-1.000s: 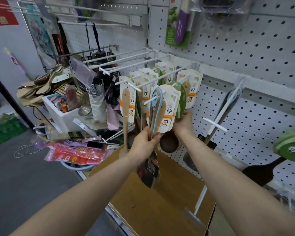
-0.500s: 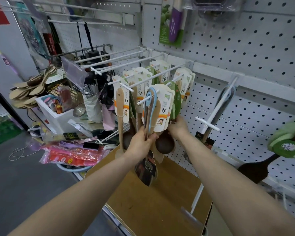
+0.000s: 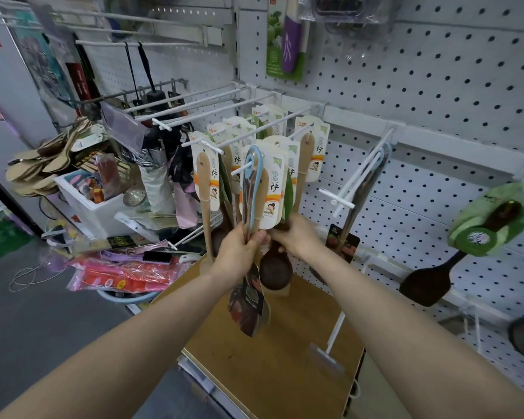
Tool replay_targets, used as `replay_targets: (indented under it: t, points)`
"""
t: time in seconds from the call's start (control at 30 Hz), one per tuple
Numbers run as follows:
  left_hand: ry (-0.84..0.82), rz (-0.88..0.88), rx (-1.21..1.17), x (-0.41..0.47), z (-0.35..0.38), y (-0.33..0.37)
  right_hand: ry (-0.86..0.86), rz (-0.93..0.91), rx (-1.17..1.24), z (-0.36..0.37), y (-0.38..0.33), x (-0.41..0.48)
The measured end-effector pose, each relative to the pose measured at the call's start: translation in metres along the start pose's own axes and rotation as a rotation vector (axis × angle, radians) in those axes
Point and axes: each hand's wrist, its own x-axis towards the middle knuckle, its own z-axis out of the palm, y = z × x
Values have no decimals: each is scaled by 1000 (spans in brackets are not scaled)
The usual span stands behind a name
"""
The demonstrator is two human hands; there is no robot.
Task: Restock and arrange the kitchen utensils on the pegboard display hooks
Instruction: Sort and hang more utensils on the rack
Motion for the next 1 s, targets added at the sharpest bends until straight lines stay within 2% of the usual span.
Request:
replay_targets:
  t: [0.37, 0.63, 0.77, 1.0]
  points:
    - [1, 18, -36, -36, -12, -4, 31, -81, -177, 6, -8, -46]
    - [-22, 5, -19, -64, -54, -10, 50, -66, -222, 29, -30, -70]
    - [-33, -14, -45, -82, -80, -27, 74, -43, -154, 44, -38, -86]
    - [-17, -139, -342, -103, -138, -59, 144, 41, -127, 73, -71, -113]
